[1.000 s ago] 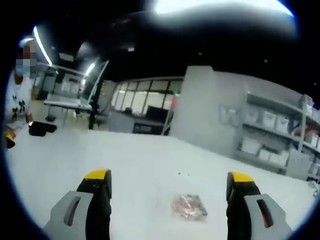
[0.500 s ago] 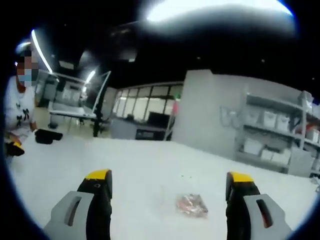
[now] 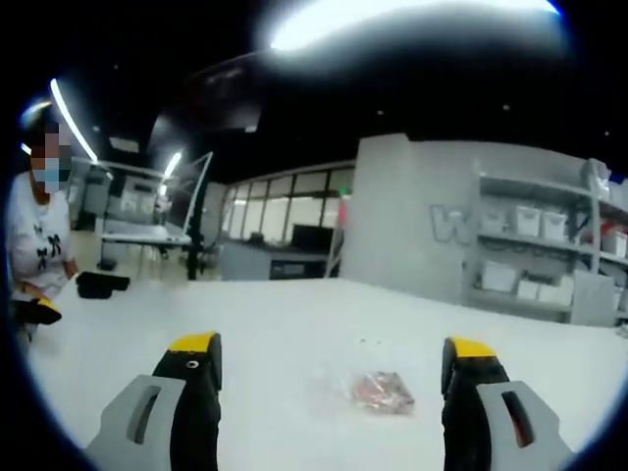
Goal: Open the resealable bag by pulling the two sides of the seal apart until the entire bag opening is separated and visibly accessible.
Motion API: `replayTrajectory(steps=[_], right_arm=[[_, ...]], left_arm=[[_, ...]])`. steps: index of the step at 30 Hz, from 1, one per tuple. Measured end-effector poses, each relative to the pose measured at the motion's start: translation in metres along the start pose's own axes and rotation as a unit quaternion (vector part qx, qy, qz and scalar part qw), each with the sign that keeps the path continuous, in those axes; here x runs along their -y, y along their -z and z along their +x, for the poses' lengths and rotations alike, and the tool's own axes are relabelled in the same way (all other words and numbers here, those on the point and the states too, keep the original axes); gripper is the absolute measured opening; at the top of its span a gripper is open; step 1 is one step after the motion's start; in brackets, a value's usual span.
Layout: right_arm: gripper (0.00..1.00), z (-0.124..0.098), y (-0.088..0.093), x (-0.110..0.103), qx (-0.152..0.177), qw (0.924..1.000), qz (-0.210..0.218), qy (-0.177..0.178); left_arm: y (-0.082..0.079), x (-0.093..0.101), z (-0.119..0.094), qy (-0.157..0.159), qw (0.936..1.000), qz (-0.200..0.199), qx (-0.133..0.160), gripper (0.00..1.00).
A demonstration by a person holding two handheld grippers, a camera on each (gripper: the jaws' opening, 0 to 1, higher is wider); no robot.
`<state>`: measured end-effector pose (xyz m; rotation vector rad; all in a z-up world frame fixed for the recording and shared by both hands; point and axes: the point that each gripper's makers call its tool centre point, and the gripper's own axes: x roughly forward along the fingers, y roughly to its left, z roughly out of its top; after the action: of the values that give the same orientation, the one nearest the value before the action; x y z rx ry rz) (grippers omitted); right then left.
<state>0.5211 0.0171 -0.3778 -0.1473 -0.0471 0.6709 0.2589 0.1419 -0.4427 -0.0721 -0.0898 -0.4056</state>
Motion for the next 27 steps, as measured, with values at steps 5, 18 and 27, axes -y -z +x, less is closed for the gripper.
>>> replayTrajectory(steps=[5,18,27], right_arm=[[0.94,-0.008,-0.002,-0.001,0.003,1.0000,0.002,-0.002],[0.93,-0.026,0.001,-0.004,0.005,0.9999,0.010,-0.002],[0.92,-0.038,0.002,-0.005,0.008,0.9999,0.006,0.000]], left_arm=[[0.001,0.002,0.001,0.002,1.0000,-0.001,-0.001,0.99],[0.000,0.001,0.002,0.002,1.0000,-0.001,-0.001,0.99],[0.000,0.003,0.004,0.006,1.0000,-0.001,-0.001,0.99]])
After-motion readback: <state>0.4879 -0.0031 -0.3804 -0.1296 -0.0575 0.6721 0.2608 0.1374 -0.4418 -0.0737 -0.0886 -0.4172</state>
